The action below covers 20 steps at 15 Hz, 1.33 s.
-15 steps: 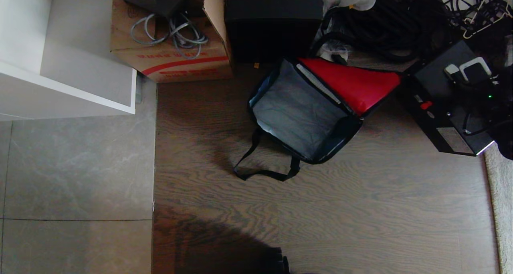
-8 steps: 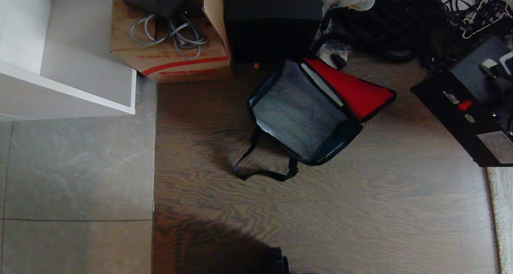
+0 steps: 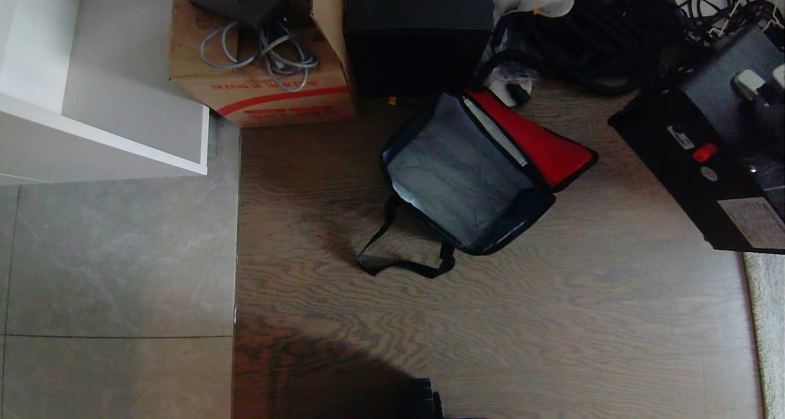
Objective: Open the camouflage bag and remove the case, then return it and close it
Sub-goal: Place the black box back
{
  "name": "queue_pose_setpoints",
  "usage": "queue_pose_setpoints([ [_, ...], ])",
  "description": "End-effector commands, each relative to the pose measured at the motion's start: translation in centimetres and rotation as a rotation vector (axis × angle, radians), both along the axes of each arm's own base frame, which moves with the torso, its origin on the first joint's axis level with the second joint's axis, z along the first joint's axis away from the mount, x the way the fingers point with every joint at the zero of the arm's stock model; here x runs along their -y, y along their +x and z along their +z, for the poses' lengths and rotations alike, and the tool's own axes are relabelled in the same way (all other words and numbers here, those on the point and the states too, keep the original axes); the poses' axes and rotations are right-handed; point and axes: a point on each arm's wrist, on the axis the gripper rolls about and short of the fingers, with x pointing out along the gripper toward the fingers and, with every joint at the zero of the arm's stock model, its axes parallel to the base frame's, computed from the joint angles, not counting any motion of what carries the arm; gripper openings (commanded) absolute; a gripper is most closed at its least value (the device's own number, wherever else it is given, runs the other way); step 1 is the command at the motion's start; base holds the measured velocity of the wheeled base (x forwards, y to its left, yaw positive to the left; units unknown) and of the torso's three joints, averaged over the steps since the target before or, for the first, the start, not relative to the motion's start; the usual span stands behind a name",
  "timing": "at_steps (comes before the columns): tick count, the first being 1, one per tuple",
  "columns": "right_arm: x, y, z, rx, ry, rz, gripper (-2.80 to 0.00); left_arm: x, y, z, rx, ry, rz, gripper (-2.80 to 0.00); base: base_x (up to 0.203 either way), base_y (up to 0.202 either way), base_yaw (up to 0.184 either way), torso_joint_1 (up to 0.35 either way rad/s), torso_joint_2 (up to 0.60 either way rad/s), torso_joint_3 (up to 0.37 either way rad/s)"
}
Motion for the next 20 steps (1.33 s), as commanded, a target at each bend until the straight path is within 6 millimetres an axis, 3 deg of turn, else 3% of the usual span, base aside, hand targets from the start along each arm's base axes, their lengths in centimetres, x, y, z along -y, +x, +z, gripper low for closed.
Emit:
queue_pose_setpoints([
  [1,-2.2,-1.6,1.4,0.044,-0.010,0.072,-2.80,0.0,0.1,-0.2,-0.007,-0.001,0.001,-2.80,0.000,0.000,0.000,0.000,0.00,0.000],
  [7,-6.7,-2.4,1.0,-0.046,0.010,0.244,-2.80,0.0,0.1,-0.2,-0.007,-0.001,0.001,-2.80,0.000,0.000,0.000,0.000,0.00,0.000],
  [20,-10.4,-2.4,1.9,-0.170,0.020,0.363,-2.80,0.0,0.1,-0.2,-0.007,-0.001,0.001,-2.80,0.000,0.000,0.000,0.000,0.00,0.000],
])
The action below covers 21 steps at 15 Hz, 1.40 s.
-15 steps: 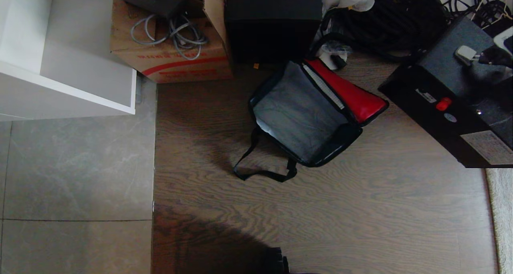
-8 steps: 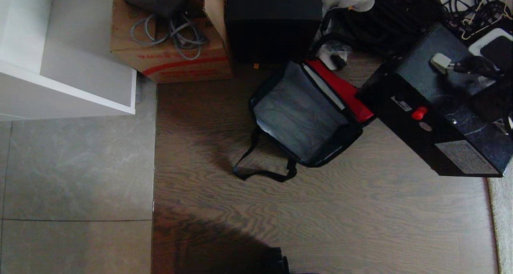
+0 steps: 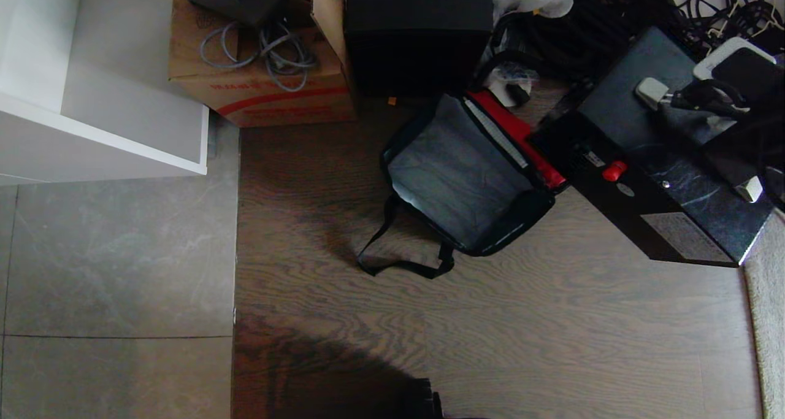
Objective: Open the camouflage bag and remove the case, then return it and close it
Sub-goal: Place the black box back
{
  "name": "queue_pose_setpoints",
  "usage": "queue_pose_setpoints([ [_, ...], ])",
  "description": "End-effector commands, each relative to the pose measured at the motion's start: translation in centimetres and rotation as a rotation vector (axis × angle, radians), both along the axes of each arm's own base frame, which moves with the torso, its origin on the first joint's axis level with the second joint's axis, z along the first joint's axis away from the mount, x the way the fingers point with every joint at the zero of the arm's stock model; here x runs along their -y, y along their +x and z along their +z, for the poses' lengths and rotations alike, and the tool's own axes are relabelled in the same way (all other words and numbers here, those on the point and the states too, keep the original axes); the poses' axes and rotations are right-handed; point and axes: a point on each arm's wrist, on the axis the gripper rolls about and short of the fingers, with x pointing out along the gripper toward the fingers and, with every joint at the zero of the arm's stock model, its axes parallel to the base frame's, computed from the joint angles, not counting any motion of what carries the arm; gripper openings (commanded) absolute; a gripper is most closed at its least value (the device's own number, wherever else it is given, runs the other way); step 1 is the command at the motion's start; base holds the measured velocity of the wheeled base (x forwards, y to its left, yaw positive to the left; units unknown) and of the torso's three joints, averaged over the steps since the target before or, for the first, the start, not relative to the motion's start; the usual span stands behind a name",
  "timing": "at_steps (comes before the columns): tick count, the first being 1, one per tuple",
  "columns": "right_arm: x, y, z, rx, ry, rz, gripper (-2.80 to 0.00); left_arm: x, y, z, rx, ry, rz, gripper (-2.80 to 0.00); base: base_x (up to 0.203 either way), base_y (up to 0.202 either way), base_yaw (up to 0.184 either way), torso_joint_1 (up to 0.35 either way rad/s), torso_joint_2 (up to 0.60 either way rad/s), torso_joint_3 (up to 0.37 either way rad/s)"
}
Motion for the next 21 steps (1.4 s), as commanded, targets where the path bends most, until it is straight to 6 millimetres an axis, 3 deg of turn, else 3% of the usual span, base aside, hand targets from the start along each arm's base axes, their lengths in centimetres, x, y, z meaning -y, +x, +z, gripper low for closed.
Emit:
queue_pose_setpoints([
  [1,-0.6,0.0,0.5,-0.016,0.007,0.021,-2.80,0.0,0.1,-0.2,-0.007,-0.001,0.000,-2.80,0.000,0.000,0.000,0.000,0.00,0.000],
  [8,-2.8,-0.3,1.5,-0.160,0.064,0.116,-2.80,0.0,0.1,-0.2,-0.007,-0.001,-0.001,-2.80,0.000,0.000,0.000,0.000,0.00,0.000],
  [21,-6.5,0.7,2.8,-0.135,0.065,0.189,-2.80,0.0,0.1,-0.2,-0.007,-0.001,0.000,-2.80,0.000,0.000,0.000,0.000,0.00,0.000],
])
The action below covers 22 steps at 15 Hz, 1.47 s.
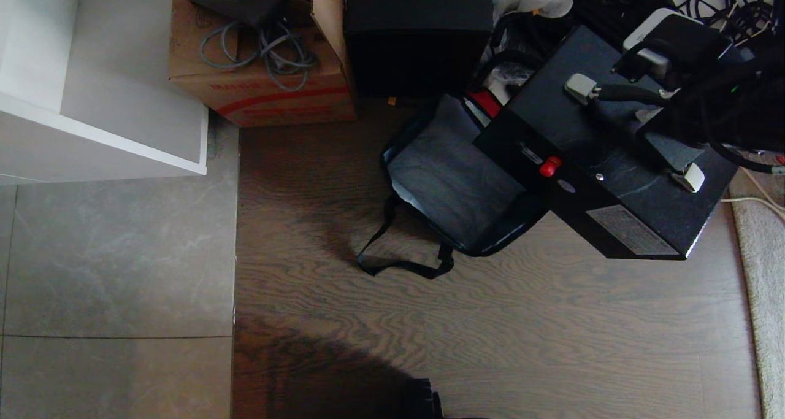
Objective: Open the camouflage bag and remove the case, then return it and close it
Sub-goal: Place the black box back
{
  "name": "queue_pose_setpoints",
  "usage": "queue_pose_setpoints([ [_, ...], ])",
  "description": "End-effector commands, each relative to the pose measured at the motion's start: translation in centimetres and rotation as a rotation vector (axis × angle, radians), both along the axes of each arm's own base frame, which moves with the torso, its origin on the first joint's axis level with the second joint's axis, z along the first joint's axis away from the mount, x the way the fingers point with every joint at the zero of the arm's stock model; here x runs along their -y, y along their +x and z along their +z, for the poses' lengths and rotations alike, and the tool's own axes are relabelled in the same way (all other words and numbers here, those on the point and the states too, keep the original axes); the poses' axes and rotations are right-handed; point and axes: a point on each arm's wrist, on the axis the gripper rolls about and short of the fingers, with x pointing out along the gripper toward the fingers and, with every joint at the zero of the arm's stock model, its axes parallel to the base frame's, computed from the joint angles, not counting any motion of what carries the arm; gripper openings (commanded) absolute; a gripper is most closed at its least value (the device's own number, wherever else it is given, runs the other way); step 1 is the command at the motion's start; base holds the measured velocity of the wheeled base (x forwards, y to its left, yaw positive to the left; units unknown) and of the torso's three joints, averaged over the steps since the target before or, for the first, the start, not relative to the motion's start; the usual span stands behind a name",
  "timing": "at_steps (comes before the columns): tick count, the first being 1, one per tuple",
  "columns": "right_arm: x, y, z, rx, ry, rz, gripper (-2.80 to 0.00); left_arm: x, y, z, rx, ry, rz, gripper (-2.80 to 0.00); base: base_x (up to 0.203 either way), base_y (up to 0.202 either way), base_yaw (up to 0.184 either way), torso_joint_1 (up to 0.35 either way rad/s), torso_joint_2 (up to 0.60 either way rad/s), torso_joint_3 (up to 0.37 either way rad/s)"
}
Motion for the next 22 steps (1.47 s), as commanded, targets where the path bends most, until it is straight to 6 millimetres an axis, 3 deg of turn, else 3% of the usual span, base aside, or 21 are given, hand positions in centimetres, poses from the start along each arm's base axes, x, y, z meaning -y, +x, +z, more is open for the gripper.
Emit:
queue_pose_setpoints([
  [1,-0.6,0.2,0.0,-0.002,-0.006,0.015,-2.80,0.0,0.1,-0.2,-0.007,-0.001,-0.001,-2.80,0.000,0.000,0.000,0.000,0.00,0.000],
  [22,-7.8,2.7,0.2,0.014,0.003,0.060,-2.80,0.0,0.1,-0.2,-0.007,-0.001,0.001,-2.80,0.000,0.000,0.000,0.000,0.00,0.000],
])
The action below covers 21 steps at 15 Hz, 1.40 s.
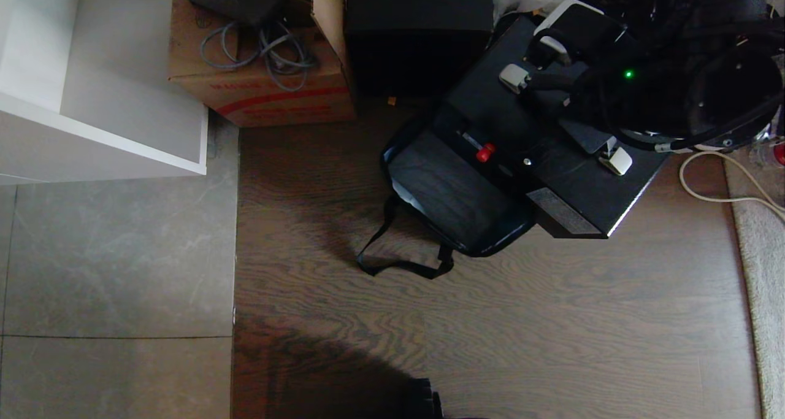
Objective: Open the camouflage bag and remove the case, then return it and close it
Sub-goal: Place the black box back
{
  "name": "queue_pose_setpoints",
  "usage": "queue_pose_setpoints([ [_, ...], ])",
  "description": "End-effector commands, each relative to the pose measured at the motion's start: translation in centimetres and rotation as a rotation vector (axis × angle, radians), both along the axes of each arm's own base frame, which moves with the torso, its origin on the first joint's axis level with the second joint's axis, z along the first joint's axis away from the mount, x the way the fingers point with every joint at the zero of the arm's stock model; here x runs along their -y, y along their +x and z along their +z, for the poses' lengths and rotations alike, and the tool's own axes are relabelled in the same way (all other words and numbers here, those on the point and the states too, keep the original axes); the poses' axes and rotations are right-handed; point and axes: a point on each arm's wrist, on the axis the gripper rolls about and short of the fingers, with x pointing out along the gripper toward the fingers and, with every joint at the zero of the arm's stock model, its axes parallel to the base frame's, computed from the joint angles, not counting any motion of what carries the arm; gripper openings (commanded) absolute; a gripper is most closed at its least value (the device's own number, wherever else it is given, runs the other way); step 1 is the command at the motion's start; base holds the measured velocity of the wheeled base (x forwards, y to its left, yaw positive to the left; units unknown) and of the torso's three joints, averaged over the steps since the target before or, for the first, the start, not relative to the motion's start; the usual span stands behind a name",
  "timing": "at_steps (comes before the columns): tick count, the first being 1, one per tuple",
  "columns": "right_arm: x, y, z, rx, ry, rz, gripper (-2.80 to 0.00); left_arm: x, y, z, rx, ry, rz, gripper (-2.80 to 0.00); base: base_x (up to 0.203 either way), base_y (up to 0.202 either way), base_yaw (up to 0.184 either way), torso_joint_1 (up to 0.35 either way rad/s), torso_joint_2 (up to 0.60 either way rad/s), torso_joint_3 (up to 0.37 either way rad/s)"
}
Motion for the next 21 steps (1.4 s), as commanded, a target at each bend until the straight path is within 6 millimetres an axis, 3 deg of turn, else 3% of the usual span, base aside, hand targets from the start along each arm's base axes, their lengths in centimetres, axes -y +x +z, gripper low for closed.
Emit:
queue_pose_setpoints([
  [1,-1.0,0.5,-0.5,-0.011,-0.014,0.008,-2.80,0.0,0.1,-0.2,-0.007,0.000,0.001,-2.80,0.000,0.000,0.000,0.000,0.00,0.000],
  [21,-6.4,1.9,-1.8,-0.015,0.004,0.026,-2.80,0.0,0.1,-0.2,-0.008,0.000,0.001,-2.80,0.000,0.000,0.000,0.000,0.00,0.000],
])
